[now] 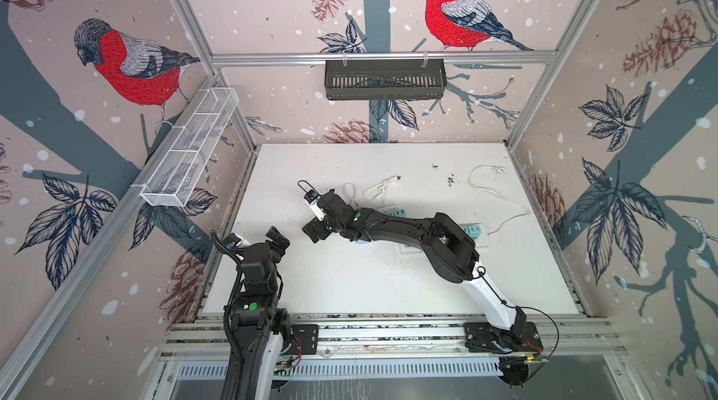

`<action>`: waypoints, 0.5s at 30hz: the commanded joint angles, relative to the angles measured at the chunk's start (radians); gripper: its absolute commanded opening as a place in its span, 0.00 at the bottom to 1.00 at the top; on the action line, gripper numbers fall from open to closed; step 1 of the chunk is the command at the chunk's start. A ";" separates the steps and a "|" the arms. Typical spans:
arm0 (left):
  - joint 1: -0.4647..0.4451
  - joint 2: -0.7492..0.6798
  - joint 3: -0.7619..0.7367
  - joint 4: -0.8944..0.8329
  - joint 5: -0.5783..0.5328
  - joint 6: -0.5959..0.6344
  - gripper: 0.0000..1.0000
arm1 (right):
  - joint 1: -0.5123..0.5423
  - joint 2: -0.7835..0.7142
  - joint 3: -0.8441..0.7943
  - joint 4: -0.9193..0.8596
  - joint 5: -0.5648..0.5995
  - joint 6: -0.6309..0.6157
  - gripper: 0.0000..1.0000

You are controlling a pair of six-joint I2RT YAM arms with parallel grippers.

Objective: Insert the plug
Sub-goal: 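Close the right gripper on the small green adapter and lift it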

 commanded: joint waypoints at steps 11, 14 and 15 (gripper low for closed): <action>0.002 -0.047 -0.004 -0.013 -0.013 -0.022 0.97 | 0.009 0.066 0.015 -0.083 -0.090 -0.070 0.78; 0.002 -0.039 -0.004 -0.009 -0.012 -0.022 0.97 | 0.018 0.068 0.007 -0.084 -0.063 -0.078 0.76; 0.002 -0.036 -0.003 -0.009 -0.012 -0.022 0.97 | 0.021 0.070 0.004 -0.085 -0.049 -0.080 0.74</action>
